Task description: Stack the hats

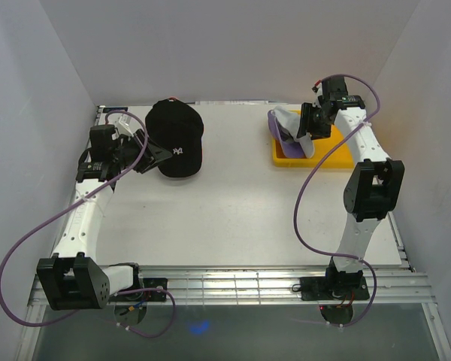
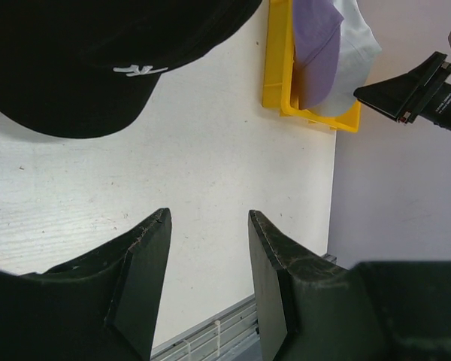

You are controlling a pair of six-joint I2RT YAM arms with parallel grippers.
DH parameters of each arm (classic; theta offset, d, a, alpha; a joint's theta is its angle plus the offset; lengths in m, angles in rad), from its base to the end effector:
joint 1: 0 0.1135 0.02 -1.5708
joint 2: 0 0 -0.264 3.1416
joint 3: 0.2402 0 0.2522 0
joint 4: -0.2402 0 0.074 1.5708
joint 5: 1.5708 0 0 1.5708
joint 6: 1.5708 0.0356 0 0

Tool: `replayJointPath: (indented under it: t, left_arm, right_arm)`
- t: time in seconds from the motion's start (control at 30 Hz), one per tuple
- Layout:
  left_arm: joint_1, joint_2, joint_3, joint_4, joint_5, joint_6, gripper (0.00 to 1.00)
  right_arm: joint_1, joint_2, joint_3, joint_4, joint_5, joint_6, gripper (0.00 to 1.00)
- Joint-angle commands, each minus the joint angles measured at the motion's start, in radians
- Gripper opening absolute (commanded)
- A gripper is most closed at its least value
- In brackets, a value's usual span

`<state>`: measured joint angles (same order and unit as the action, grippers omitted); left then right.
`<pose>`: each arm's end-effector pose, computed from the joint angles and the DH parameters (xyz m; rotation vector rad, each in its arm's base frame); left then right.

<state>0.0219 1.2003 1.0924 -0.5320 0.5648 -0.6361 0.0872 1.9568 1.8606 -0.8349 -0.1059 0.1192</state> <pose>0.2582 -0.0134 0.3307 -0.4145 2.2239 -0.9590 0.4323 0.0416 0.3065 -0.0039 2.5078 0.2177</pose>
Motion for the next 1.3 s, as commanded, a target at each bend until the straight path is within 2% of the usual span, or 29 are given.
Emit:
replayJointPath:
  t: [0.0, 0.03, 0.57, 0.97, 1.27]
  left_arm:
    - [-0.005, -0.041, -0.003, -0.017, -0.014, 0.001, 0.56]
    - [-0.038, -0.041, -0.003, -0.019, -0.016, 0.001, 0.56]
    - [-0.051, -0.05, -0.005, -0.034, -0.029, 0.006, 0.56]
    - [-0.053, -0.047, 0.006, -0.043, -0.037, 0.012, 0.56]
    - [-0.056, -0.041, 0.011, -0.048, -0.04, 0.018, 0.56]
  right_arm:
    - [0.0, 0.014, 0.015, 0.013, 0.037, -0.02, 0.59]
    - [0.0, 0.011, 0.015, 0.011, 0.043, -0.02, 0.59]
    - [0.003, -0.033, 0.005, 0.052, 0.058, -0.01, 0.59]
    - [0.003, -0.07, -0.003, 0.094, 0.002, 0.0, 0.59]
    - [0.003, -0.078, -0.012, 0.109, 0.038, 0.002, 0.59]
